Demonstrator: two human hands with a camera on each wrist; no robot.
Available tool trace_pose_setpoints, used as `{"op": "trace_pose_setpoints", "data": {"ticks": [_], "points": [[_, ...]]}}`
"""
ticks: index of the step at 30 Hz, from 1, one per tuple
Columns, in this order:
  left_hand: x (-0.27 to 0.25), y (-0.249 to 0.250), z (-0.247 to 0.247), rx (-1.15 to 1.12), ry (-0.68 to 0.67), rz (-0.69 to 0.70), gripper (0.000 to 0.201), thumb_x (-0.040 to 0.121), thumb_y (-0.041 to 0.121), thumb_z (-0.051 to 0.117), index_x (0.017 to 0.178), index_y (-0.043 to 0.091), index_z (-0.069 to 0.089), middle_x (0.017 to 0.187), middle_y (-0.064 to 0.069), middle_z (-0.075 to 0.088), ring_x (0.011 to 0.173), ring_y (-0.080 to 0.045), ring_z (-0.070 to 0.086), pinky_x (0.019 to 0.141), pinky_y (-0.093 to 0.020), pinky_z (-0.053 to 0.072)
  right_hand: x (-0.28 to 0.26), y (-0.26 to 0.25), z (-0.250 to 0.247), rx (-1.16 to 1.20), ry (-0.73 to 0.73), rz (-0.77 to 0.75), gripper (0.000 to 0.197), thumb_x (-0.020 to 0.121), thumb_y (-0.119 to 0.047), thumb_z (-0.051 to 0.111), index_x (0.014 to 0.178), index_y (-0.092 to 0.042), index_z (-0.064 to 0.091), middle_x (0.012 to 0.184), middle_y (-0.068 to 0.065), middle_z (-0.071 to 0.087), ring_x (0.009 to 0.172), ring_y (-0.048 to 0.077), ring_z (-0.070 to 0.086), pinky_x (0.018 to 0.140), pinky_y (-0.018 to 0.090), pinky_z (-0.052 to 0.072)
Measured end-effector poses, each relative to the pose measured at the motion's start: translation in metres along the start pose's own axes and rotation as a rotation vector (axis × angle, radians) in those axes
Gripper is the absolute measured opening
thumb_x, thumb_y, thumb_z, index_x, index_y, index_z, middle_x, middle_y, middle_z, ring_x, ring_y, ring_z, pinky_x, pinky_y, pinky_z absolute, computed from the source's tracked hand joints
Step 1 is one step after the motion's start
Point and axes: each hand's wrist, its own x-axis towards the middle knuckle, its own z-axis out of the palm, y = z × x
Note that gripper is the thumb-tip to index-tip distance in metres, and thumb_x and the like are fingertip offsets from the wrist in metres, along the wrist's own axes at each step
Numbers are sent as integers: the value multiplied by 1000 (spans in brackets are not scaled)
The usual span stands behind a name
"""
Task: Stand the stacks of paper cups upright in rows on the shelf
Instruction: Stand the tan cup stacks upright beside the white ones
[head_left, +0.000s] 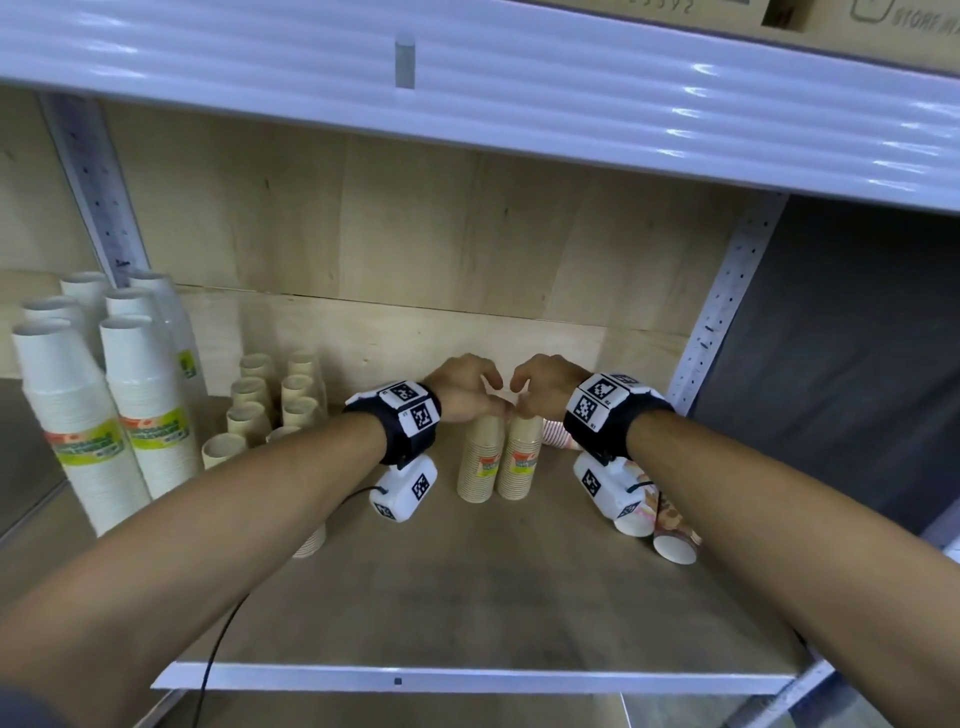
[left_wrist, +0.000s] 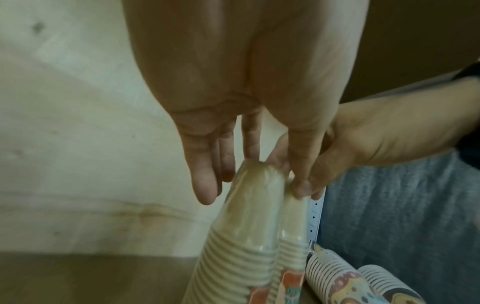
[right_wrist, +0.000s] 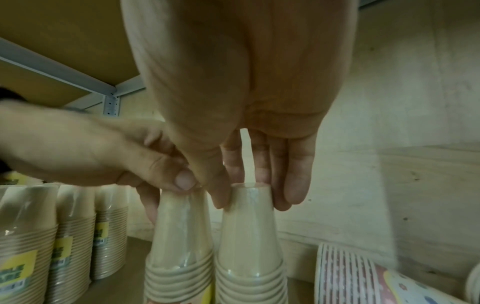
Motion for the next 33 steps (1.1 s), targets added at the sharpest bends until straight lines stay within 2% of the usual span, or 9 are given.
{"op": "trace_pose_setpoints", "data": {"ticks": [4,6,11,13,19,23,25,30,33], "points": [[-1,18,-5,135,-54,-2,44,79,36,77,115,13,66,99,0,61,64,-12,62,50,-21,46,-1,-1,-1,-18,-54,4,44,86,-16,68,130,-14,62,125,4,62,111,20,61,78,25,45],[-1,21,-4,163,-56,-1,41,81,29,76,117,10,66,98,-2,63,57,-11,59,48,-21,46,-2,-2,-2,-30,-47,3,41,86,-15,68,126,-11,64,122,6,65,108,21,62,77,25,47],[-1,24,1,211,-49,38,37,85,15,70,122,11,68,118,-5,67,101,-18,64,80,-25,53,0,-4,3,-54,43,61,32,87,-9,65,118,-2,68,121,13,66,110,25,64,92,33,51],[-2,27,0,220,-40,46,37,86,14,68,124,11,67,121,-5,64,107,-19,62,83,-25,52,0,-3,1,-51,32,43,33,86,-11,67,118,-3,68,120,14,66,109,25,64,91,34,51],[-1,27,0,268,-45,52,35,88,14,66,122,13,67,123,-6,59,107,-21,60,79,-25,50,-3,0,-3,-63,-24,-25,34,85,-16,69,117,-3,68,117,15,66,105,27,63,84,33,52],[-3,34,-9,347,-112,19,38,87,12,66,124,13,66,120,-4,61,98,-17,58,75,-24,48,-3,-5,-7,-83,-65,-62,38,85,-17,71,121,-7,66,118,10,64,105,23,62,68,24,45],[-6,35,-15,380,-143,-11,38,86,12,67,124,12,66,120,-3,62,96,-16,57,73,-25,49,-2,-8,-9,-79,-84,-85,38,83,-16,72,119,-8,67,115,9,65,97,21,62,57,20,40],[-19,38,-31,451,-244,-136,36,83,9,65,119,7,67,116,-9,66,92,-22,63,61,-25,51,1,-24,-15,-81,-170,-136,32,82,-15,72,113,-5,69,77,-1,59,62,10,53,47,18,37],[-31,36,-42,471,-287,-216,35,79,7,67,114,7,69,115,-12,68,98,-27,68,75,-33,58,2,-41,-16,-112,-212,-164,30,80,-16,74,109,-6,69,80,1,61,60,11,53,50,19,42]]}}
